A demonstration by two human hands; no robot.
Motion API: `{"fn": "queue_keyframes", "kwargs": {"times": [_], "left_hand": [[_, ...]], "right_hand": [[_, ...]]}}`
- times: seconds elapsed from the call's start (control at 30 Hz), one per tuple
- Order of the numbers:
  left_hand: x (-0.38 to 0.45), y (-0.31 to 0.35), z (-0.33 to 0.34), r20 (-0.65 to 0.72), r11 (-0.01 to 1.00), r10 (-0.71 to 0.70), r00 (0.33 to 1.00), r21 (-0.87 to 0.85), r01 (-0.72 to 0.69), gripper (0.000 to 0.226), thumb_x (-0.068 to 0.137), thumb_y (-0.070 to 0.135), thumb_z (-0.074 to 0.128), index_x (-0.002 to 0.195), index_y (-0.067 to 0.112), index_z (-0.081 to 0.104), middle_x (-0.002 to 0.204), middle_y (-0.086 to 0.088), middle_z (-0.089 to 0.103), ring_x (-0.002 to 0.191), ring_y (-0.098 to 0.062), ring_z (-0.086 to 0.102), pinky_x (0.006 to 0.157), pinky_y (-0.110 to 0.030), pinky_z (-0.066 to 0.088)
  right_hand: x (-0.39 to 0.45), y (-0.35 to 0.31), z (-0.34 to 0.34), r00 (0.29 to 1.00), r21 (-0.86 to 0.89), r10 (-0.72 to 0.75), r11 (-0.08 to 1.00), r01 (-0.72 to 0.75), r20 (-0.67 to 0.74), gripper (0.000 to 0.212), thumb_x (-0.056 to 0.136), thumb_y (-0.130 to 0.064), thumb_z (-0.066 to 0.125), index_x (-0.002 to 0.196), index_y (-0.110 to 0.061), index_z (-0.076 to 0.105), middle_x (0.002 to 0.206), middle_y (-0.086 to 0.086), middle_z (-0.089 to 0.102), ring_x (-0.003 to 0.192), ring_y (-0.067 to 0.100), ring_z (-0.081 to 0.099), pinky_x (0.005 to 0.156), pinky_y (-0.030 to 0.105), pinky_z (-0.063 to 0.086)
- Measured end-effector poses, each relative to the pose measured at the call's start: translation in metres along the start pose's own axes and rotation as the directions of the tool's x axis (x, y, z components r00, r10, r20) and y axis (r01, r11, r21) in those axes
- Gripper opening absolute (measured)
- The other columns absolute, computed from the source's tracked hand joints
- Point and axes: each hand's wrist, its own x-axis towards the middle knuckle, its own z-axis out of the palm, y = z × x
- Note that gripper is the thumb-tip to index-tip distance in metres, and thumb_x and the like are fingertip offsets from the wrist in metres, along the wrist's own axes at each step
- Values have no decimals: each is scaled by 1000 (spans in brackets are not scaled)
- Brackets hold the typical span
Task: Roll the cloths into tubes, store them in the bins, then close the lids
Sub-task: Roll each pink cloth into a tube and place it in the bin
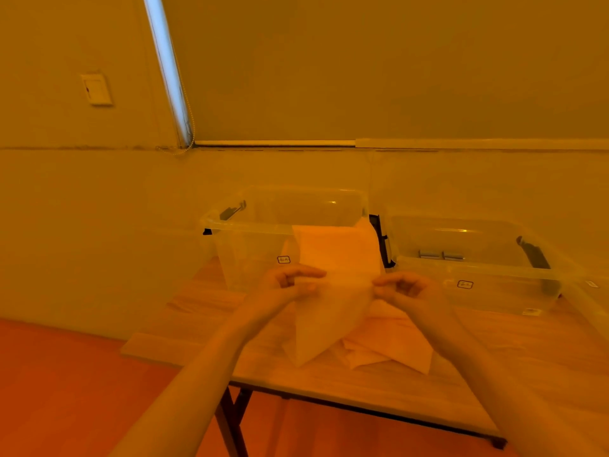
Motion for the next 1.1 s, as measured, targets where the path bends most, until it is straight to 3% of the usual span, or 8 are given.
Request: {"fn": "queue_keyframes", "kwargs": {"times": [0.07, 0.2, 0.27, 0.43, 0.7, 0.87, 1.0, 1.1], "left_hand": [[4, 19, 0, -22, 998, 55, 998, -29, -55, 21, 76, 21, 69, 96, 28, 72, 111, 8, 67, 97, -8, 66, 78, -25, 56], [16, 59, 1, -41, 984, 141, 989, -101, -144, 22, 85, 7, 61, 96, 24, 70, 102, 8, 70, 91, -12, 68, 75, -25, 56], [23, 77, 1, -37, 971, 184, 982, -146, -187, 24, 87, 4, 57, 101, 21, 68, 104, 4, 71, 91, -15, 69, 73, -24, 56], [40, 105, 2, -54, 942, 246, 968, -220, -252, 28, 91, 1, 53, 111, 18, 63, 106, 2, 69, 89, -13, 69, 72, -24, 56], [64, 55, 4, -45, 996, 72, 996, -52, -74, 27, 91, 10, 59, 109, 29, 64, 124, -6, 61, 109, -25, 62, 92, -38, 52], [55, 1, 12, -38, 1000, -31, 999, 0, 31, 30, 92, 12, 59, 117, 29, 60, 135, -3, 52, 113, -22, 59, 94, -40, 53], [52, -9, 13, -54, 999, -31, 998, 23, 32, 32, 93, 9, 57, 121, 24, 58, 132, 1, 52, 109, -18, 60, 92, -34, 54], [62, 3, 9, -68, 999, 13, 998, 35, -10, 30, 93, 10, 58, 118, 27, 59, 127, 0, 56, 107, -18, 61, 87, -30, 55]], "right_hand": [[5, -20, -3, 998, 52, -60, 997, 61, -27, 15, 80, -10, 71, 92, -18, 70, 93, 0, 73, 81, 9, 70, 68, 17, 55], [16, -56, -12, 992, 165, -121, 978, 126, -36, 27, 70, -21, 76, 96, -25, 70, 98, -4, 72, 94, 27, 67, 76, 38, 59], [24, -74, -17, 985, 242, -174, 954, 174, -22, 34, 65, -30, 78, 98, -29, 70, 106, -4, 70, 97, 24, 68, 72, 31, 59], [46, -106, -26, 973, 236, -227, 944, 231, -45, 40, 70, -19, 70, 107, -34, 65, 120, -3, 62, 95, 13, 68, 70, 25, 57], [63, -60, -23, 999, 149, -38, 988, 41, -20, 37, 84, -7, 66, 116, -27, 62, 121, -3, 60, 93, 17, 66, 66, 23, 58], [48, -13, -16, 996, 11, 87, 996, -87, 16, 38, 88, -15, 65, 124, -26, 58, 119, -5, 58, 93, 18, 67, 70, 28, 59], [46, 1, -14, 992, -37, 124, 992, -123, 8, 37, 89, -17, 64, 124, -28, 58, 110, -17, 53, 92, 10, 62, 71, 26, 56], [55, -4, -18, 996, -28, 88, 996, -89, -18, 33, 90, -15, 62, 121, -27, 60, 117, -7, 58, 95, 10, 63, 65, 22, 55]]}}
